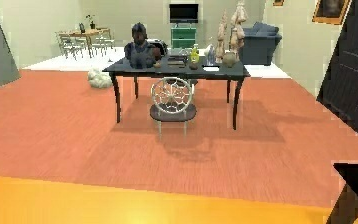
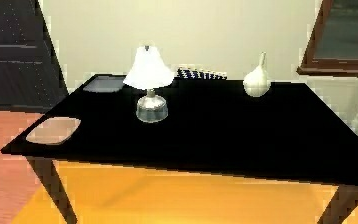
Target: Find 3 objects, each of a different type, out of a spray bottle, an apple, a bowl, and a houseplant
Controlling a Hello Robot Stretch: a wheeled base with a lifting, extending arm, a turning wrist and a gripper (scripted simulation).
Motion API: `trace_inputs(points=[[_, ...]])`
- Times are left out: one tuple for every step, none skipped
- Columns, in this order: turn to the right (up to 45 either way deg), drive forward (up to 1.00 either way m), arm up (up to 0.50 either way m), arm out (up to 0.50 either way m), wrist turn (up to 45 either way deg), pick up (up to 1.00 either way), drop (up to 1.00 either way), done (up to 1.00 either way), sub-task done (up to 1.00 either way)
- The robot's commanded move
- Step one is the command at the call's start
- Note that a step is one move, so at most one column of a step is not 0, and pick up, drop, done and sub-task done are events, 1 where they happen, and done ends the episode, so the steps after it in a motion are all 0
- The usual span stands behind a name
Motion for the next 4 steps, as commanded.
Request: trace_inputs(points=[[0.0,1.00,0.00,0.00,0.0,0.00,0.00,0.00,0.00],[-3.0,0.00,0.00,0.00,0.0,0.00,0.00,0.00,0.00],[0.0,0.20,0.00,0.00,0.0,0.00,0.00,0.00,0.00],[45.0,0.00,0.00,0.00,0.0,0.00,0.00,0.00,0.00]])
